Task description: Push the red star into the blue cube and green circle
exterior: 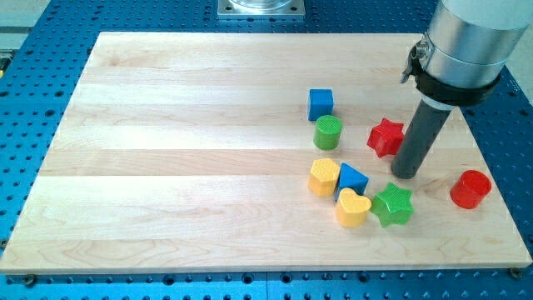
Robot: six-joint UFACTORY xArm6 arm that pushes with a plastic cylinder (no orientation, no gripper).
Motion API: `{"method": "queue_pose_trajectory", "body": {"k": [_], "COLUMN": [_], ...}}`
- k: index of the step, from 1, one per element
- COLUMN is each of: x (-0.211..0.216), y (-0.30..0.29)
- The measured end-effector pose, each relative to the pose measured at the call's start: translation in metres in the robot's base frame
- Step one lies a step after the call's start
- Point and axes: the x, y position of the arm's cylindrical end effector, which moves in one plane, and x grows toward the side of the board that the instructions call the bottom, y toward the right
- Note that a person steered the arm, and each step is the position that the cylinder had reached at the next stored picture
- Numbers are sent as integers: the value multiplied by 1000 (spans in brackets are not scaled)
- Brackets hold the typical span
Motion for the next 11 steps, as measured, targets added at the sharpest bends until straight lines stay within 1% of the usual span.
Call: {"method": "queue_pose_trajectory", "body": {"k": [5,6,7,9,10,11], "x": [-5,-17,-42,-52,-54,-54], "y": [3,7,5,6,-47,-40]}}
